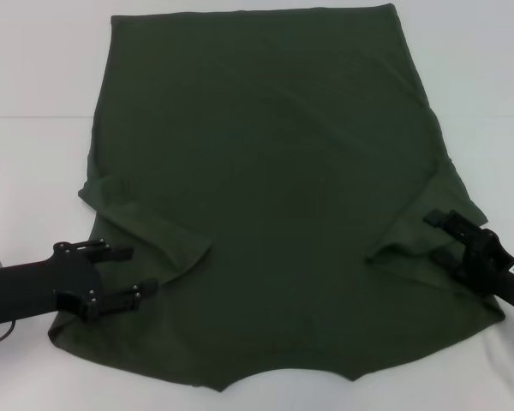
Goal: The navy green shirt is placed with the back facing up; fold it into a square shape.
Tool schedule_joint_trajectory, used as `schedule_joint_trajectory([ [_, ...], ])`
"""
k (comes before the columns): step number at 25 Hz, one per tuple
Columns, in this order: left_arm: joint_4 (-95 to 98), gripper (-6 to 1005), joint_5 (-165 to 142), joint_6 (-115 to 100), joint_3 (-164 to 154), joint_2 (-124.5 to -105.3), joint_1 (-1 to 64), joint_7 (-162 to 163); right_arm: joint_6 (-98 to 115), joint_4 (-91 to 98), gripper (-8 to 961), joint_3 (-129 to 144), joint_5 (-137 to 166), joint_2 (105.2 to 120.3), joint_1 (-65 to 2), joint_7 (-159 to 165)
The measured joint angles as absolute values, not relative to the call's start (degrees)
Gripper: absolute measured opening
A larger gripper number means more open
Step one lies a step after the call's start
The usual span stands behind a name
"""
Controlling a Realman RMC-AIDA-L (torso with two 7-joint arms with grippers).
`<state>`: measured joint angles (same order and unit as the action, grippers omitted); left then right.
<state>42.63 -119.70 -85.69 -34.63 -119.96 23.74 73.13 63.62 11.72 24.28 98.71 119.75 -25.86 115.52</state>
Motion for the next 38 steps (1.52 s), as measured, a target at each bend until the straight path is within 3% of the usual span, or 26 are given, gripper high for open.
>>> schedule_joint_trajectory([
  [38, 42.62, 700, -119.61, -85.69, -33.4, -119.96, 23.95, 73.13, 59.79, 11.43, 901, 24.34, 98.57, 120.06, -30.63, 115.24],
])
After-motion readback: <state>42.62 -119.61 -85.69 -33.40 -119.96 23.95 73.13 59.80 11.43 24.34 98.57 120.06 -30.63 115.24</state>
